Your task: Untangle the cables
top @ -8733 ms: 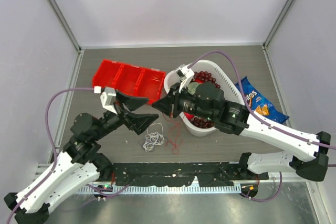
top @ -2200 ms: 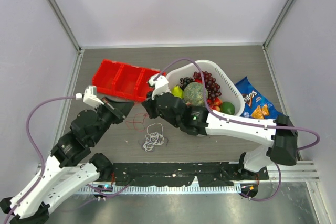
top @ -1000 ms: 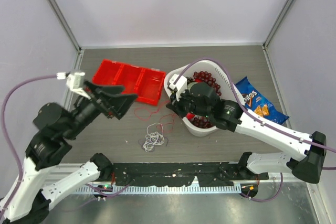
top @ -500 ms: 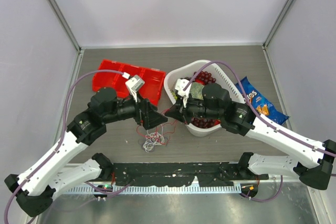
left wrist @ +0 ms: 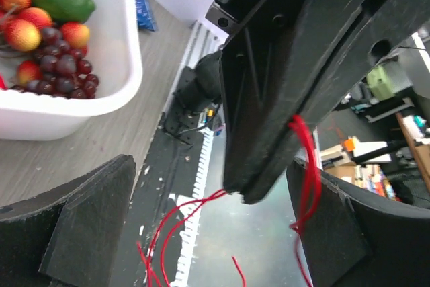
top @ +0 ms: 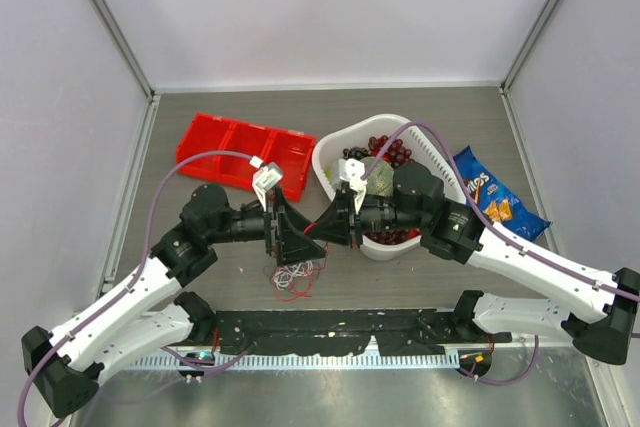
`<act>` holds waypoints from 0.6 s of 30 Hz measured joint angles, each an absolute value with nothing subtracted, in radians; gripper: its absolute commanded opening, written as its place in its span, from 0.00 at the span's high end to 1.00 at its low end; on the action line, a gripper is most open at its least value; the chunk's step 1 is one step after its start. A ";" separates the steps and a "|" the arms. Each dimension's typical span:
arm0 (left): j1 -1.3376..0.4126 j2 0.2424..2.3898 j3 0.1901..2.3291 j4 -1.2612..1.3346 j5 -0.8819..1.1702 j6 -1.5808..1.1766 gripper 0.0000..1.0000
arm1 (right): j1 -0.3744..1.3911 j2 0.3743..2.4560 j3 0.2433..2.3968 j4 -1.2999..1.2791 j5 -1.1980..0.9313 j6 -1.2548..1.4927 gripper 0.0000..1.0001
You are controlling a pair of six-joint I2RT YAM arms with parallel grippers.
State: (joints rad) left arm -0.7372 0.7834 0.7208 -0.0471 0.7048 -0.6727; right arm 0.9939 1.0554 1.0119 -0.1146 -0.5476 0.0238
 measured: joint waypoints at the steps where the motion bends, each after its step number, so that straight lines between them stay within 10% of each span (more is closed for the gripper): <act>1: -0.737 0.780 0.698 -0.001 0.715 -0.693 0.02 | 0.994 1.051 1.005 -0.093 -0.562 0.036 0.99; 8: -0.737 0.769 0.571 0.353 0.776 -0.876 0.11 | 0.994 1.041 0.964 0.122 -0.652 0.155 0.99; 18: -0.737 0.780 0.515 0.682 0.799 -1.043 0.60 | 0.994 1.081 0.931 0.335 -0.651 0.237 0.99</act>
State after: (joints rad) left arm -0.7372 0.7795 0.5148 0.6815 0.7990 -1.0431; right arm 0.9936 1.0809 0.9306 0.3351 -0.6506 0.2375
